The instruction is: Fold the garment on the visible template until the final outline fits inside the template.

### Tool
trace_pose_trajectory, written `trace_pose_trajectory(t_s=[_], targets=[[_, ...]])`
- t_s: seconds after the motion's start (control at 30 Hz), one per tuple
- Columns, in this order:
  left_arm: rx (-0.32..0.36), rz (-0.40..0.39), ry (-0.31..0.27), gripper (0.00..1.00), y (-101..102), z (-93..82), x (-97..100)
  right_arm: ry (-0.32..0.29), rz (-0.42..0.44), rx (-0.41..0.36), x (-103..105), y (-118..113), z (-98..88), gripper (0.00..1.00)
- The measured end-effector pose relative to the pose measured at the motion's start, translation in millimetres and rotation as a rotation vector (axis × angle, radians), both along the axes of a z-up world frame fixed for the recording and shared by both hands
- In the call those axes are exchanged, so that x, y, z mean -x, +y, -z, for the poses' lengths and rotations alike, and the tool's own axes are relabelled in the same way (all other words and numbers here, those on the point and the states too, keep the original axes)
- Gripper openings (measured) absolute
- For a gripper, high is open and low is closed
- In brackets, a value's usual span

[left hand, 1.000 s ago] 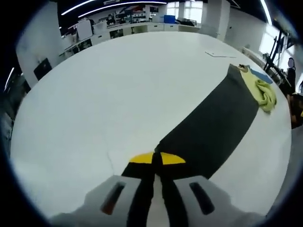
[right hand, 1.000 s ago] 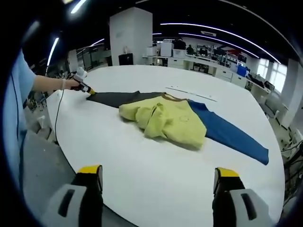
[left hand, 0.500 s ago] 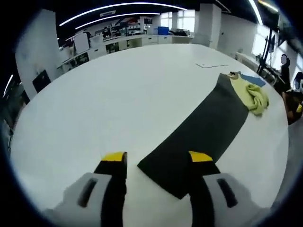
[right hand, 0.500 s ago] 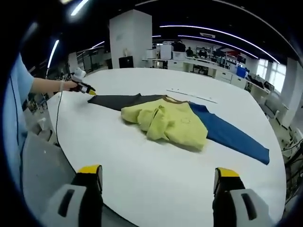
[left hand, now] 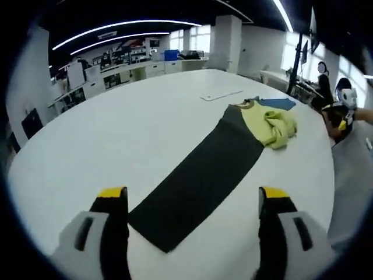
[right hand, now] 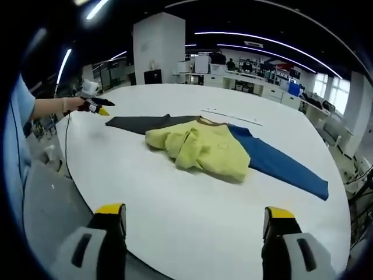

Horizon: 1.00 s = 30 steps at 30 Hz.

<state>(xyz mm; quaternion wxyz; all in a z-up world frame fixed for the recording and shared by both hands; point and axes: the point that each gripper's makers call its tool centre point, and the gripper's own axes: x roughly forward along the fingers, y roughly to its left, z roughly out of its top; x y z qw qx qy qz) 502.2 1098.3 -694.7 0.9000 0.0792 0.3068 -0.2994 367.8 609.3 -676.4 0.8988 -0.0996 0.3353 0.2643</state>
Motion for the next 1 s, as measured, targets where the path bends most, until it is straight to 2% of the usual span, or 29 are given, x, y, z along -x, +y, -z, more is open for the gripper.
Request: trace_pose_trajectory(t_s=[0.07, 0.23, 0.37, 0.6, 1.0], targets=[[0.005, 0.040, -0.005, 0.92, -16, -2.5, 10.5, -0.007, 0.000, 0.000, 0, -2, 0.3, 0.99], [0.030, 0.072, -0.004, 0.96, -43, -6.8, 25.8, -0.011, 0.001, 0.003, 2, -9, 3.0, 0.98], [0.074, 0.104, 0.001, 0.94, -67, -13.8, 39.6, -0.033, -0.006, 0.007, 4, -12, -3.1, 0.97], [0.112, 0.137, -0.015, 0.94, -101, -19.9, 60.2, -0.056, -0.015, 0.008, 6, -19, -13.0, 0.98], [0.163, 0.179, -0.050, 0.89, -154, -30.2, 80.9, -0.078, -0.034, 0.007, 6, -37, -23.4, 0.98]])
